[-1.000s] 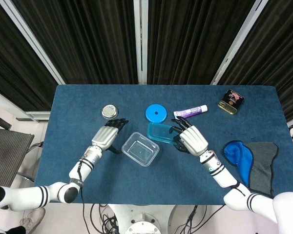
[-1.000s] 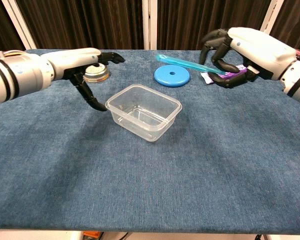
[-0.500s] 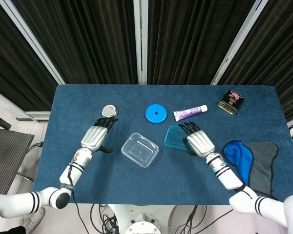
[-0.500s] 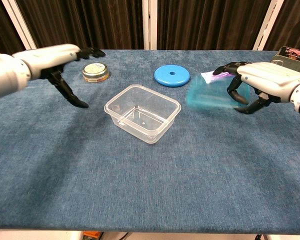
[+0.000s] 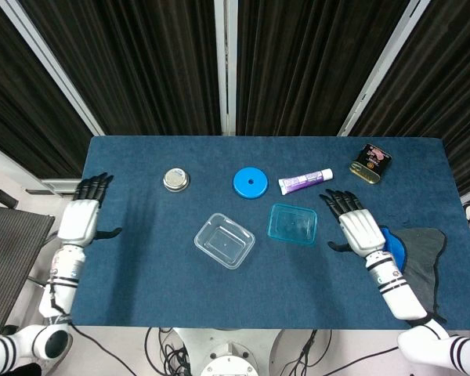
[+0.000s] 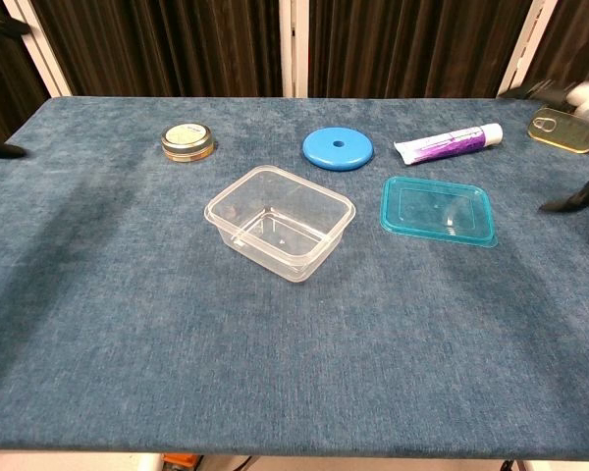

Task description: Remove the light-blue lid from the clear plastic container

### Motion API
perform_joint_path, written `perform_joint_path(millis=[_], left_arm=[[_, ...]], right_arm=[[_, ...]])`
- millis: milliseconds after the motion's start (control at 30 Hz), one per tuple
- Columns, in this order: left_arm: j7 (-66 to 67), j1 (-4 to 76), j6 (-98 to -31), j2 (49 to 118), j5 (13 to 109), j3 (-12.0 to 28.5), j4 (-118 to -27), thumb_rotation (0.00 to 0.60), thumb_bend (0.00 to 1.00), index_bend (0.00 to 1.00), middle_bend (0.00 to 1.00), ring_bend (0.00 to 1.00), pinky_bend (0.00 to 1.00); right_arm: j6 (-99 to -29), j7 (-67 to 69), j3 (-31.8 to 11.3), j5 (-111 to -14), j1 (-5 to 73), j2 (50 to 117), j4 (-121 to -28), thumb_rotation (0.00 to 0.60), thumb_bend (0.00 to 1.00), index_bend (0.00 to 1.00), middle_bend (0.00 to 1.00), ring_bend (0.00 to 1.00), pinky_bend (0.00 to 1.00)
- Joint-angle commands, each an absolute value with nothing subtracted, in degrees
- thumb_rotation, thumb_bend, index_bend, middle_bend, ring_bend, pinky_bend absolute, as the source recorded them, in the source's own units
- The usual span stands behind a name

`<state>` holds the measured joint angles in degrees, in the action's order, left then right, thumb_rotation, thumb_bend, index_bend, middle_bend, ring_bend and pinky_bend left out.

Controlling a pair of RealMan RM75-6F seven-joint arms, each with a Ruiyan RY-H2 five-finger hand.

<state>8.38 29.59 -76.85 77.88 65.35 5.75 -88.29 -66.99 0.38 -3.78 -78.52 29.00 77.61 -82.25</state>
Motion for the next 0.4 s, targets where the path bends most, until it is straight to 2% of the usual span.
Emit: perform_joint_path(millis=[33,167,400], left_arm=[[10.8,25.5,-80.8,73.9,66.4,4.0,-90.0,0.600,0.00,0.09,0.03,0.00,0.01],[10.5,20.7,-85.1,71.7,68.5,1.9,-91.3,0.600,0.00,0.09,0.03,0.00,0.01],[12.0,14.4,-91.2,72.8,72.8,-1.2,-91.4,0.600,0.00,0.09,0.03,0.00,0.00]], right_arm=[[-75.5,3.4,-4.6,-80.9,23.8,74.6,-85.0,0.600,0.12,0.00,0.06,0.00,0.00],[-79.0,4.4,-4.0,-81.4,20.5,72.1,-88.1,0.600,0.13,0.00,0.07,0.00,0.00],[-81.7,4.6,-2.0,-82.6,16.4,71.1,-91.2,0.600,0.13,0.00,0.08,0.00,0.00]])
